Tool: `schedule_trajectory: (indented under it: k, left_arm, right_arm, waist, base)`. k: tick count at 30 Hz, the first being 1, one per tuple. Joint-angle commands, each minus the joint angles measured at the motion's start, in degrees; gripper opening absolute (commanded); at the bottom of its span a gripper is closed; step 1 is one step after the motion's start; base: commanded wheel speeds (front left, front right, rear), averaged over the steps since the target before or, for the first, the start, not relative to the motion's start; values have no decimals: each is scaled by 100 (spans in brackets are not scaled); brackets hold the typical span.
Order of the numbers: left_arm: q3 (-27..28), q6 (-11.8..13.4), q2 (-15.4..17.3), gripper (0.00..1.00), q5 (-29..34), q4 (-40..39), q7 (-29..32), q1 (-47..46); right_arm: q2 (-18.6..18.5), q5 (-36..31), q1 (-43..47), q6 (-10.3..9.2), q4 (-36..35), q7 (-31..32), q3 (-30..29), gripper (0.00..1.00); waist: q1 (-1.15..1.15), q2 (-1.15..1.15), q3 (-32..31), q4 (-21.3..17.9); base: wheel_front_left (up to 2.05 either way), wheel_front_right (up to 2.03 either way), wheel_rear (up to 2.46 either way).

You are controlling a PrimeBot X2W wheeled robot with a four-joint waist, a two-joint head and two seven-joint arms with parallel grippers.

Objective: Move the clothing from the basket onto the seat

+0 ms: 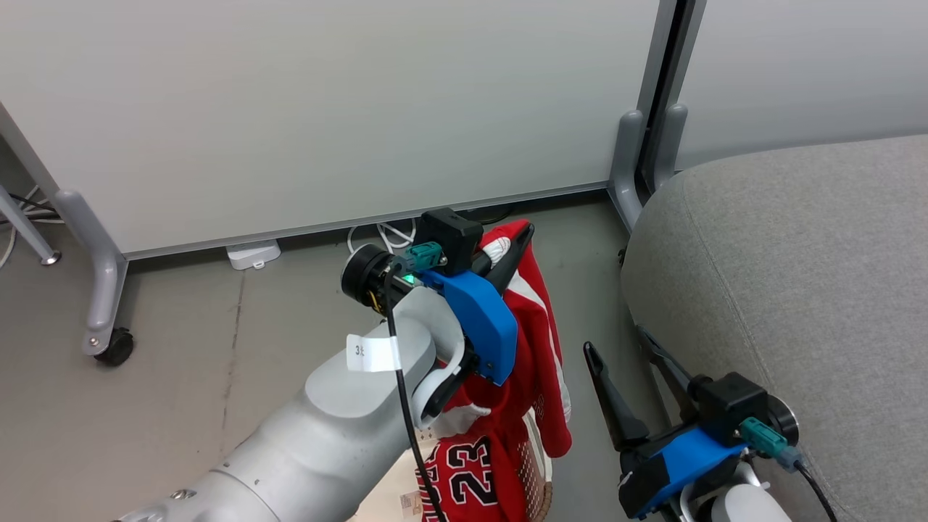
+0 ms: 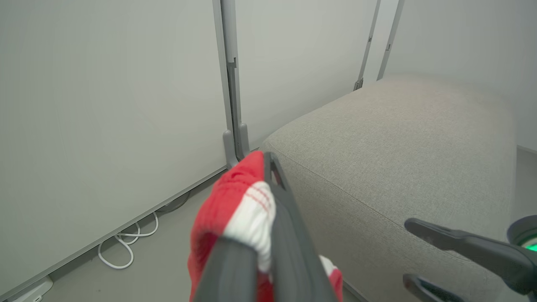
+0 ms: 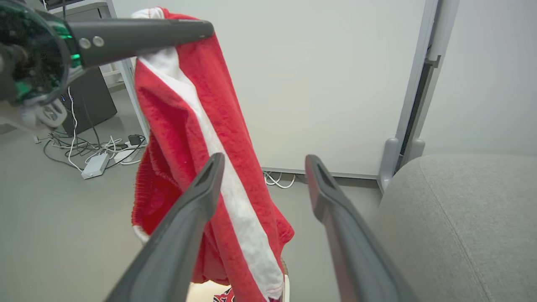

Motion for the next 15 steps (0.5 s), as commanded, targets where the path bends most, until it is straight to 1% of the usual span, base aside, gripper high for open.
schedule_trajectory:
  k: [1, 3, 7, 15]
  left_arm:
    - [-47, 37, 3, 0, -68, 21, -54, -118]
    - [-107, 42, 2, 0, -122, 32, -72, -140]
    - [-225, 58, 2, 0, -253, 34, -118, -246]
    - [-421, 60, 3, 0, -447, -48, -162, -394]
  right_arm:
    - [-14, -5, -73, 2, 42, 42, 75, 100]
    - [-14, 41, -165, 2, 110, 94, 173, 100]
    - [-14, 189, -525, 2, 518, 162, 470, 100]
    - [-14, 467, -1387, 2, 1603, 35, 945, 100]
  waist:
    - [0, 0, 15, 3]
    - [0, 0, 31, 1]
    - [0, 0, 111, -7]
    - [0, 0, 233, 65]
  base:
    - [0, 0, 0]
    - [0, 0, 0]
    - [0, 0, 0]
    - [0, 0, 0]
